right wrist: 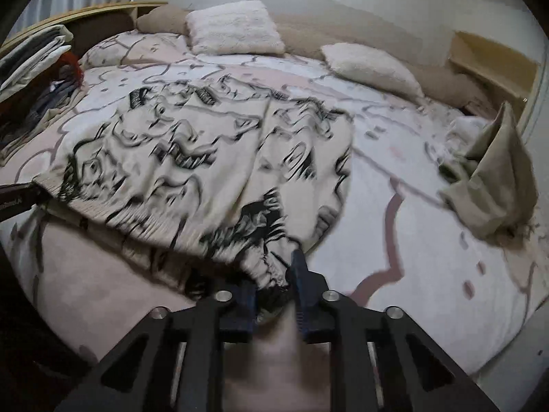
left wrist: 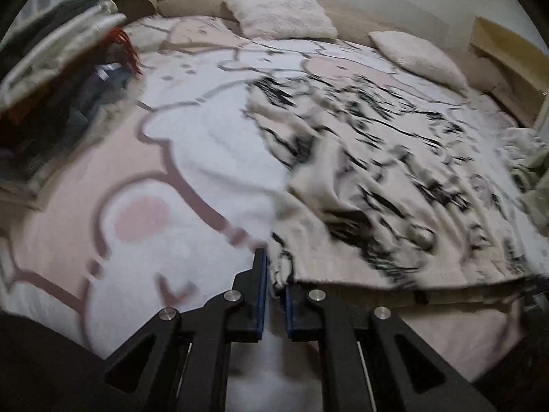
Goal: Fold clothes
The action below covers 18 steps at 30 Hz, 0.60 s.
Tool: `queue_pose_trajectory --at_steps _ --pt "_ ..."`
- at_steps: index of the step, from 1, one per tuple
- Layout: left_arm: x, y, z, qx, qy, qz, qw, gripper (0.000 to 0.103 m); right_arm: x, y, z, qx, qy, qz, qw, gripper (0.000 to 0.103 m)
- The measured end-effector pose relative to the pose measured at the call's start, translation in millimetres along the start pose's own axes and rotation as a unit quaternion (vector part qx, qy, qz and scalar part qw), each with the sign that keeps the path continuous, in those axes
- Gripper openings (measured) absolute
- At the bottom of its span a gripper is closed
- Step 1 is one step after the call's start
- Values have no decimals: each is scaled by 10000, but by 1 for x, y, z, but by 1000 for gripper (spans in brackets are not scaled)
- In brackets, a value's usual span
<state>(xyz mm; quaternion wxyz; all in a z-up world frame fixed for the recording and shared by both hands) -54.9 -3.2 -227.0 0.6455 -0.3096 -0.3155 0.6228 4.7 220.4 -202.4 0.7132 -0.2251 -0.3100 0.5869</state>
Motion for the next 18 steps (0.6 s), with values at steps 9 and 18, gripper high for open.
queue_pose_trajectory --at_steps 9,18 --pt "30 -116 148 2459 1056 767 9605 11 31 -72 155 1719 73 -624 9831 16" --pt "28 -318 301 3734 1285 -391 9179 12 107 -243 319 3258 1445 390 9335 16"
Point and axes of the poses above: each gripper's, at about its wrist camera, not at the fingertips, and y roughly the way its jaws point, x to its right, z to its top, the point moved 7 cm from there along y, roughly the way its jaws point, and after that the axes turned 1 degree about -x, right-handed, at the moved point
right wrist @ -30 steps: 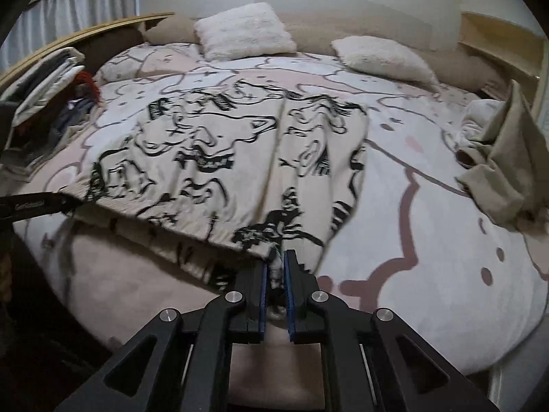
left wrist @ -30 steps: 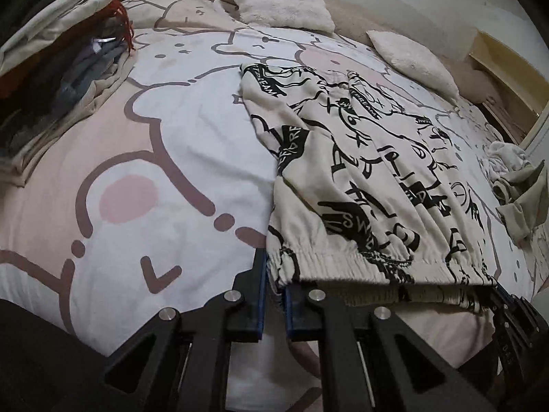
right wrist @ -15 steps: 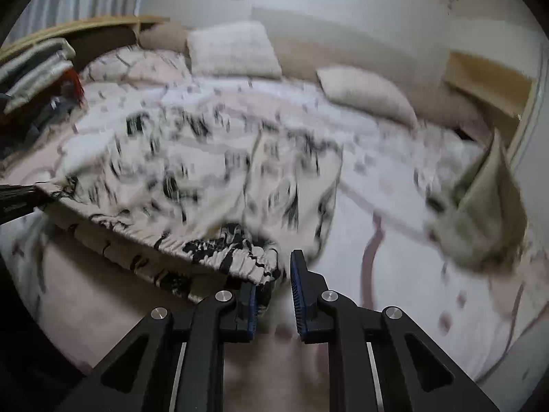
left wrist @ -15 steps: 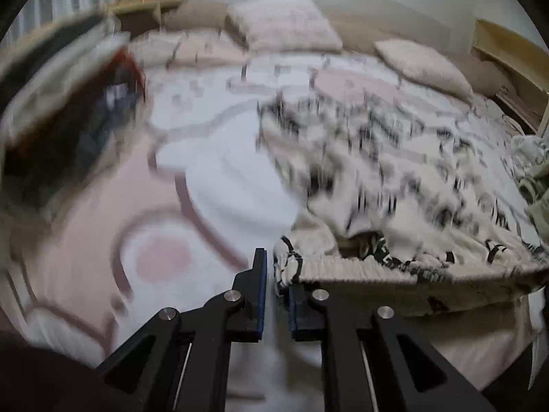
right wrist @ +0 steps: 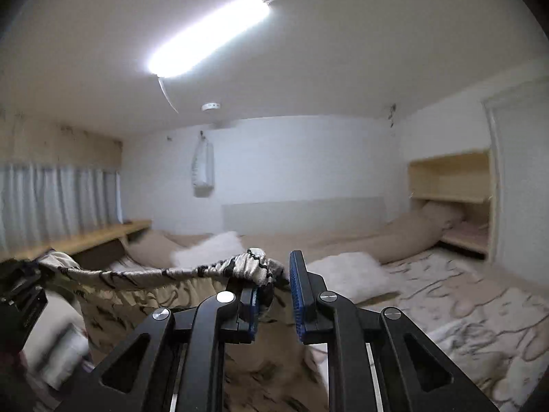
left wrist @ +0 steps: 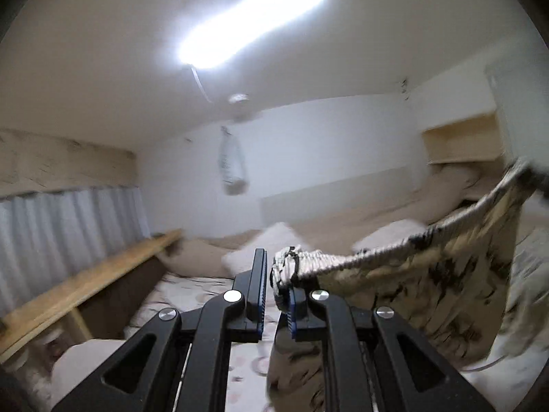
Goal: Fold clothes
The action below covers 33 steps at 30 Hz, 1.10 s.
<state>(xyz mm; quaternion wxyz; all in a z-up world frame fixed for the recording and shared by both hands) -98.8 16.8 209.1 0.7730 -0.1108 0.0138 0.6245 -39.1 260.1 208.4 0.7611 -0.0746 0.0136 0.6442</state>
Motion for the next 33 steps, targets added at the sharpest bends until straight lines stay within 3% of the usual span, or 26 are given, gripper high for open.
queue_pose_trajectory --at_steps 2,7,10,13,15,17,20,22,25,29,30,32,33 --pt "-4 -5 19 -134 -41 -417 9990 12 2 -2 24 -103 230 214 9995 16" --pt "-7 5 25 -704 346 -799 9937 13 1 -26 45 94 220 389 9990 16" --pt "-5 44 2 -1325 649 -676 9867 13 -1 4 26 -540 53 307 9981 16" --pt "-6 90 -20 -1703 624 -443 9824 14 -1 51 1 -1269 195 381 9910 16" --pt "-9 121 -26 -1775 500 -279 9825 15 -1 81 -6 -1528 203 260 9877 16" --pt "-11 130 -16 -1557 381 -175 9869 15 -1 99 -2 -1545 208 209 9876 16" --pt "-15 124 7 -1204 237 -253 9921 15 -5 93 18 -1132 106 190 9933 16" --pt "-9 113 5 -1191 429 -336 9914 15 -5 78 23 -854 -53 197 9961 16" --pt "4 92 -39 -1540 831 -561 9830 21 3 60 -6 -937 -210 292 9950 17" --pt "32 53 -134 -2142 984 -991 9668 23 24 36 -105 -1679 -181 379 9849 17" --pt "40 45 -163 -2377 844 -1155 9608 23 32 26 -142 -1955 -170 291 9801 17" --pt "60 30 -240 -3043 553 -1376 9410 23 43 12 -212 -2545 -177 62 9669 17" --pt "69 25 -275 -3325 468 -1420 9312 23 51 5 -252 -2962 -135 -45 9550 17"
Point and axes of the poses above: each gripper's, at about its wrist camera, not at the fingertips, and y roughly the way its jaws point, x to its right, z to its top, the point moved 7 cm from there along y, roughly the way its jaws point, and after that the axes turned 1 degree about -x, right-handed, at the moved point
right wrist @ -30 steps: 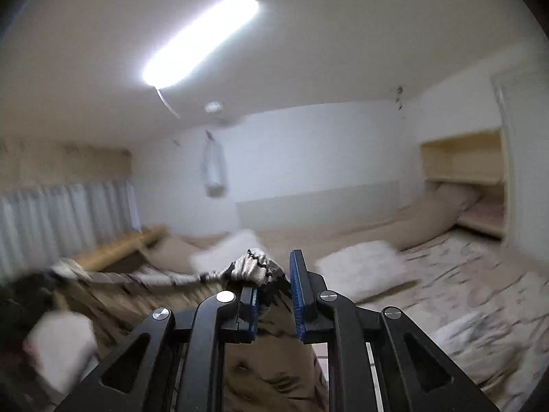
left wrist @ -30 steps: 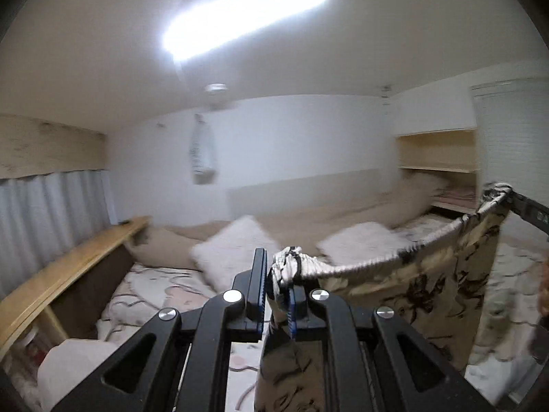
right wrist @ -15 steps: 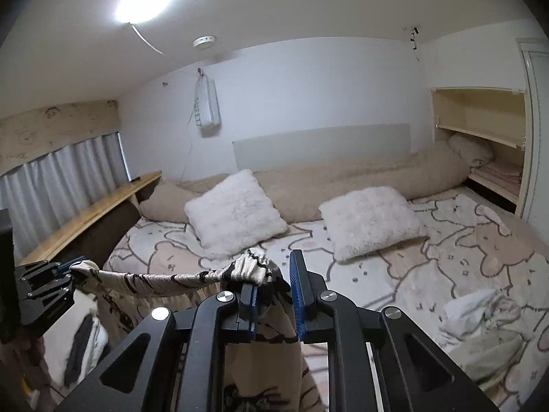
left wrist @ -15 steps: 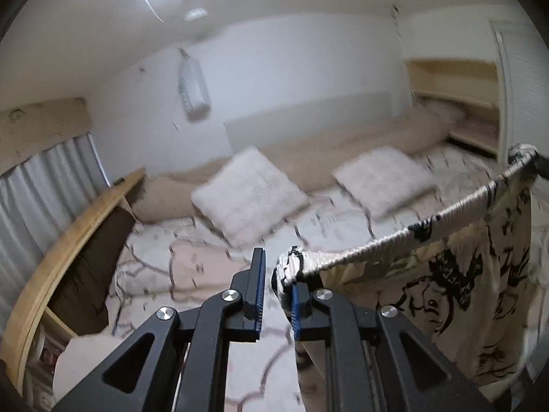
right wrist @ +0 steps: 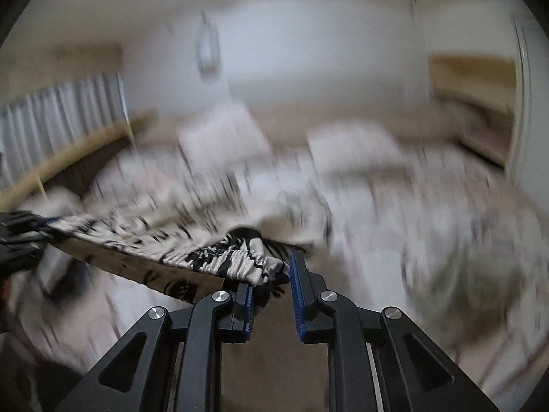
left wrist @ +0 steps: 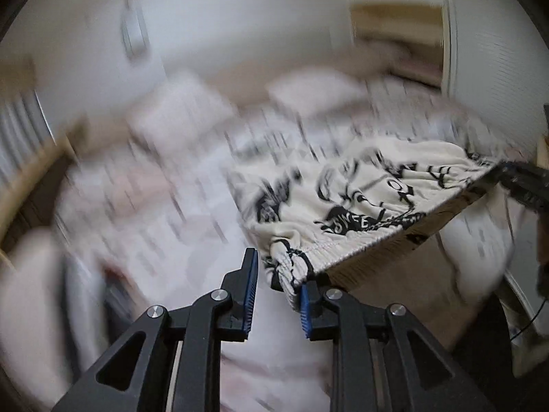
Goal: Fold clothes
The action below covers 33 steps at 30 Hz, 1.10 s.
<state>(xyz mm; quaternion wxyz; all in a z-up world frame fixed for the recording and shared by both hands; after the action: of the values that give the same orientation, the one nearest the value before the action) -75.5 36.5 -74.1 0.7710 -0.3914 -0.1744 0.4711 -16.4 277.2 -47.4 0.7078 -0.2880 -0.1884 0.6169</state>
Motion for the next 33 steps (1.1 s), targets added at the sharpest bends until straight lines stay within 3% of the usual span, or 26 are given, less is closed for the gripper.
queue_pose_trajectory --at_steps 3,5,10,12,13,14,16,17,18,19,22,27,30,33 --pt "25 72 -91 -1104 -677 -352 9910 23 20 49 -100 -1438 486 49 9884 17" --pt "39 92 -122 -1463 -958 -445 9836 23 29 68 -145 -2072 628 28 9763 17" --pt "52 96 -134 -1512 -1070 -402 9819 23 27 70 -162 -2124 276 -138 9767 17" --pt "55 95 -133 -1521 -1071 -433 9816 25 25 69 -164 -2022 70 -208 9791 26" --pt "56 92 -134 -1487 -1019 -414 9827 28 24 67 -164 -1952 -30 -241 9805 35" --pt "56 89 -134 -1455 -990 -426 9835 30 23 67 -164 -1874 -123 -272 9818 52" --pt "52 84 -131 -1408 -997 -500 9837 46 26 62 -167 -1761 -224 -209 9839 78" --pt "48 85 -129 -1391 -1034 -557 9833 51 27 59 -170 -1712 -259 -156 9848 81" --pt "47 80 -131 -1372 -1086 -675 9823 61 31 58 -169 -1693 -285 -97 9851 81" --pt "47 74 -132 -1338 -1111 -769 9818 62 35 58 -168 -1702 -305 -43 9849 81" --pt "48 58 -131 -1208 -1133 -934 9818 62 37 45 -170 -1660 -297 78 9856 81" --pt "43 47 -125 -1024 -1160 -849 9843 62 42 41 -148 -1506 283 484 9870 80" --pt "43 46 -124 -970 -1051 -774 9867 63 40 56 -145 -1730 695 671 9802 80" --pt "47 43 -124 -878 -828 -675 9904 63 38 77 -146 -2067 1170 793 9681 65"
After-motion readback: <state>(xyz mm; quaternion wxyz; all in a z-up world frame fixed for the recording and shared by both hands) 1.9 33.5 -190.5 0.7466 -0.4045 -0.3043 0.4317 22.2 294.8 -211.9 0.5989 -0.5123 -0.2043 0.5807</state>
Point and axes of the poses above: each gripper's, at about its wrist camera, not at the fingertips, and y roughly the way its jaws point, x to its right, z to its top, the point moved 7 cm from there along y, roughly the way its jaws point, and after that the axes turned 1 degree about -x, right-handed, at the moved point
